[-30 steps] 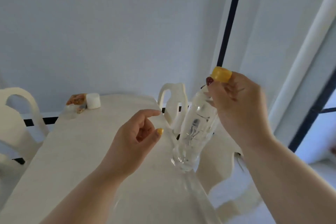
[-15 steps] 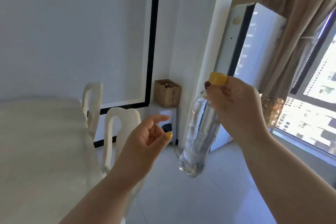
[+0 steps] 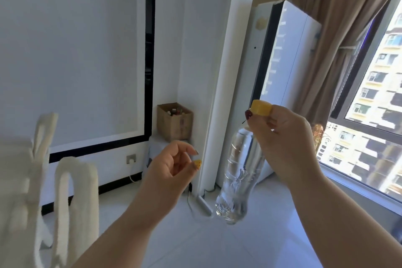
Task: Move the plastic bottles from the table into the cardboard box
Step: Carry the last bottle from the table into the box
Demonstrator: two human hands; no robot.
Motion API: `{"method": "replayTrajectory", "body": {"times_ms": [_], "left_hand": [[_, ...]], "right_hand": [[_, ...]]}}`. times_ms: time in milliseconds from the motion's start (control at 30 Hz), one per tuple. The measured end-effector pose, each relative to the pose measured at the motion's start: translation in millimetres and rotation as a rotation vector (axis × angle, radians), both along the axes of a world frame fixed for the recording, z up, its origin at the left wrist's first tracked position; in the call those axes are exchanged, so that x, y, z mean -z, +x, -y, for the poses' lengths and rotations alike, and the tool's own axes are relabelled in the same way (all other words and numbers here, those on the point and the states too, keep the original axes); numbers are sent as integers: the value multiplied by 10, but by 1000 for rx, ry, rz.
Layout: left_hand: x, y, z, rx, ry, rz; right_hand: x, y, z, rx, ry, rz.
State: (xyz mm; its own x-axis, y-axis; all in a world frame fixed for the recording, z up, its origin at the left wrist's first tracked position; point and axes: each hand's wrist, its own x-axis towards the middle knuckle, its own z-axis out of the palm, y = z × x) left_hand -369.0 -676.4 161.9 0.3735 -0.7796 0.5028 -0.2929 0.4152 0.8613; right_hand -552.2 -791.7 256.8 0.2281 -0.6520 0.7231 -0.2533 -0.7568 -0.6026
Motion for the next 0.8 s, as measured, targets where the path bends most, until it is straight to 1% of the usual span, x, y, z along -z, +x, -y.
{"method": "replayTrajectory", "body": {"times_ms": [100,167,233,367,533,600,667,733,800], "left_hand": [[-81,261,704,-19,21,5],[-119,367,977,-33,36,16],[-125,524,1391,-27,55,12],[-65,856,2128,-23,153,-34],[115,1340,3104,-59,271,-204],[167,1491,3390,-93,314,-280],[214,1766,3907,-133,336,-382],[221,1940,4172,-158,372,-483],[275,2144,4482,-163,375,-628]], "right_hand": [[-82,259,623,-11,24,27],[-139,400,874,-17,12,19],[-187,586,1303,-33,-2,16],[-212,1031,2098,-73,-4,9],[-143,1710,3207,-147,-6,26],[-135,1946,3506,-180,17,19],[-195,2292,4069,-262,43,30],[-233,2540,4361,-273,70,19],[-287,2791,4709,-320,72,21]]}}
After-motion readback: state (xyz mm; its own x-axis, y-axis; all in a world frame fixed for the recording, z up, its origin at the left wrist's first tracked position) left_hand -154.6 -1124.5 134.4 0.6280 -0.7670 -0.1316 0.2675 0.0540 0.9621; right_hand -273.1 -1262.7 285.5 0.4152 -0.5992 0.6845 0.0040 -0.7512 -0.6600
